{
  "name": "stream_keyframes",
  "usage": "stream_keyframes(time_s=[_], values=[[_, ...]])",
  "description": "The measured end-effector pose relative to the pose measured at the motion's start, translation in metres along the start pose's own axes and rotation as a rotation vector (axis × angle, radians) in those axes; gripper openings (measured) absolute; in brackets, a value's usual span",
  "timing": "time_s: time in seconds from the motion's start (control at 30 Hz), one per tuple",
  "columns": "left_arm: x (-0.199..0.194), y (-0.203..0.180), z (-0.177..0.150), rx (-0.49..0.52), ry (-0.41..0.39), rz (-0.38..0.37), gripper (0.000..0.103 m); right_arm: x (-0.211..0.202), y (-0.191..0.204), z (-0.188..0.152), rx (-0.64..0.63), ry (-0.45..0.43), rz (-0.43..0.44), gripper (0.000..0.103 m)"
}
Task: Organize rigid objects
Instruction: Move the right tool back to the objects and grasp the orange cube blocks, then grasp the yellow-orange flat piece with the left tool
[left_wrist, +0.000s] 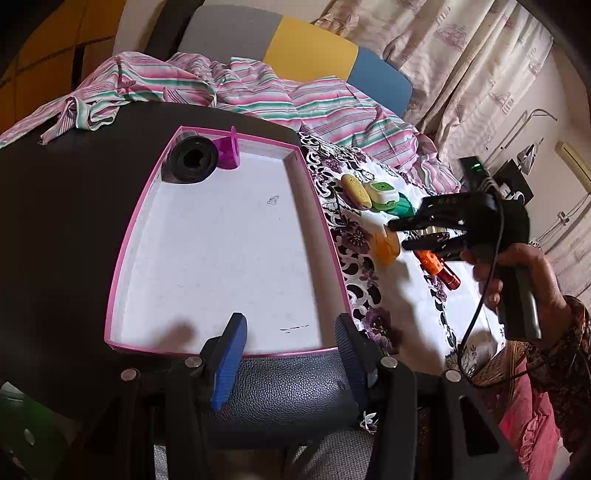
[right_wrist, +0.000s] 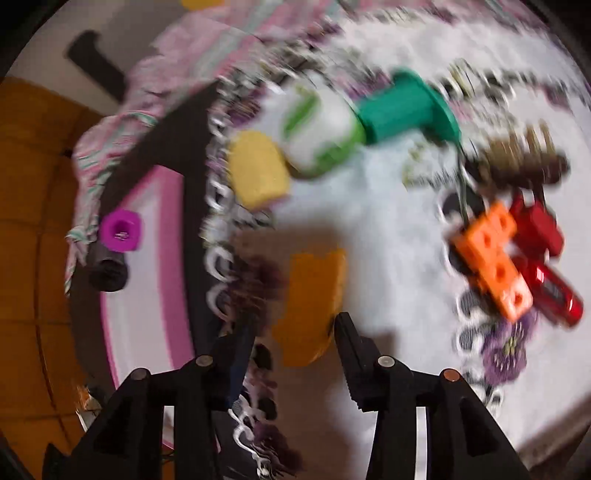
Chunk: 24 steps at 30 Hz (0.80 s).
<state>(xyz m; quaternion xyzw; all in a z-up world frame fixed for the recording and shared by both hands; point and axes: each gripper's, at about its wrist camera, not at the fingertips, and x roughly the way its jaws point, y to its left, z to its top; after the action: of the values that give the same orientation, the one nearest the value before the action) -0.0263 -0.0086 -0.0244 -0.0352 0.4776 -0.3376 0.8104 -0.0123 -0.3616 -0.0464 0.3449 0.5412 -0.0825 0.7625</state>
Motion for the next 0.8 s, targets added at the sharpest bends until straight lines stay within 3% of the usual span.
stream_keyframes(time_s=[0.13,0.33,0.67,0.8], values=[[0.005,-0.008,0.0,0.01,0.007,-0.01,0.05,-0.033,-0.025,0.006,0.003,-0.083,-0.118,0.046],[0.017,-0.034,0.001,0.056,0.032,-0.034,0.05,-0.046,-0.08,0.013,0.072,-0.06,-0.169,0.045],[0.023,-0.068,0.008,0.127,0.043,-0.025,0.05,-0.02,-0.068,0.016,-0.068,-0.064,-0.333,0.045],[0.027,-0.076,0.01,0.145,0.048,-0.02,0.05,-0.007,-0.065,0.015,-0.074,-0.042,-0.304,0.042]])
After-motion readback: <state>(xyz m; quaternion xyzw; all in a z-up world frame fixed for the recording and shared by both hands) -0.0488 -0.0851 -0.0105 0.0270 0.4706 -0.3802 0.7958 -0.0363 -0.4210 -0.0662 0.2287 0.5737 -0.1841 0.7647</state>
